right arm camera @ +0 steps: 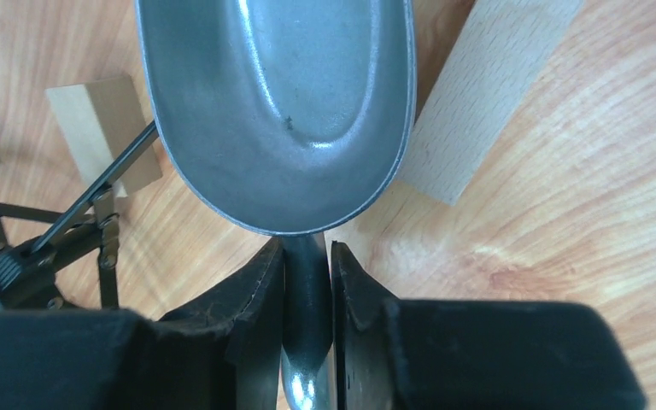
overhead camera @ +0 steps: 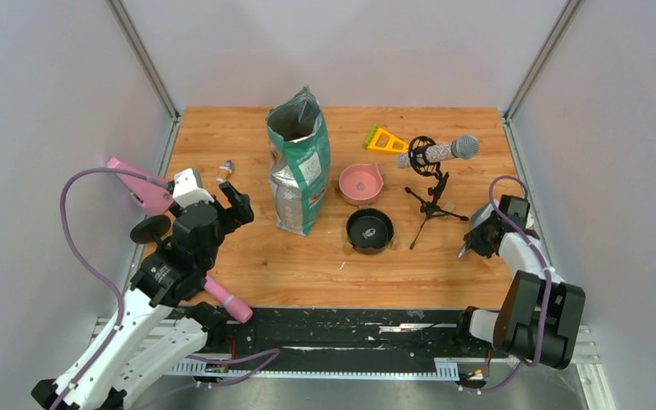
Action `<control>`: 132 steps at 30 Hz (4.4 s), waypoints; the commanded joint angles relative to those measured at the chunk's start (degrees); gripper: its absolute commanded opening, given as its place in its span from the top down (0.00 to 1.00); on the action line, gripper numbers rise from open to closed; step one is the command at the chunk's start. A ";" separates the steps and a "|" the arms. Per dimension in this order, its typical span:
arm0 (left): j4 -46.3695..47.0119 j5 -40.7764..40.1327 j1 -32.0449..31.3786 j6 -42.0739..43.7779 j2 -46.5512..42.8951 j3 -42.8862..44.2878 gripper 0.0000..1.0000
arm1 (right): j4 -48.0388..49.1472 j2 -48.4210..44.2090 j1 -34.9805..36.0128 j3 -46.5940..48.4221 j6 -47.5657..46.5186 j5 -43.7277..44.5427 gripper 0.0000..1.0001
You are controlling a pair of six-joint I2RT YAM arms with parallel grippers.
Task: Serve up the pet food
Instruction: Pick up the spatula from the center of the board.
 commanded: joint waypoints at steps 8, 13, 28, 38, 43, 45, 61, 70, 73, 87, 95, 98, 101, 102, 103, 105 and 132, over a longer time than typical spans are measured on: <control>-1.61 -1.20 0.22 -2.11 0.86 4.42 0.00 | -2.84 -22.24 0.05 5.07 -1.44 3.46 1.00; -1.88 -1.10 0.26 -2.21 0.42 4.74 0.00 | -3.34 -30.09 0.18 15.24 -0.72 1.59 1.00; 2.30 13.77 0.26 5.59 -3.37 7.22 0.00 | 4.20 -20.99 15.48 38.47 -10.28 -42.87 1.00; -2.90 33.74 0.24 8.11 -0.75 16.02 0.00 | -16.00 -3.77 47.85 44.10 -40.18 -34.77 1.00; -7.14 43.50 0.24 5.89 1.91 21.71 0.00 | -20.07 -2.68 53.70 38.57 -56.66 -35.88 1.00; -6.42 47.99 0.27 4.23 4.30 22.09 0.00 | -19.41 -2.94 54.52 37.31 -60.05 -37.23 1.00; 6.73 61.76 0.30 -3.33 12.82 13.46 0.12 | -17.83 -6.71 55.15 34.60 -69.04 -46.02 1.00; 12.34 70.92 0.28 -4.72 17.79 11.84 0.68 | -13.95 -7.29 55.15 35.78 -68.60 -39.98 1.00; 12.54 72.33 0.28 -4.54 18.14 12.05 0.87 | -10.87 -7.51 55.15 35.97 -66.25 -34.36 1.00; 15.94 53.81 0.28 -2.55 6.49 7.44 1.00 | 4.69 -20.89 55.11 26.51 -38.47 -24.88 0.00; 24.58 52.33 0.36 -1.30 -3.06 1.79 1.00 | 13.86 -30.34 54.53 20.48 -4.43 -6.12 0.00; 27.28 54.88 0.32 -0.23 -4.64 1.15 1.00 | 13.75 -28.51 54.35 21.48 5.90 -7.48 0.01; 29.17 57.13 0.28 1.79 -5.80 1.65 1.00 | 13.52 -26.70 52.15 22.70 10.71 -13.79 0.05; 29.19 57.35 0.32 2.19 -5.91 2.13 1.00 | 13.54 -26.21 51.42 23.25 11.46 -16.86 0.05; 29.25 57.93 0.29 2.81 -5.85 2.36 1.00 | 13.78 -25.82 51.12 23.78 11.90 -19.23 0.05; 29.17 58.79 0.30 3.30 -5.51 2.89 1.00 | 14.98 -25.21 51.06 24.34 12.46 -22.83 0.05; 25.91 57.88 0.28 -2.35 3.58 6.32 1.00 | 24.95 -25.14 51.03 20.53 17.90 -34.33 0.40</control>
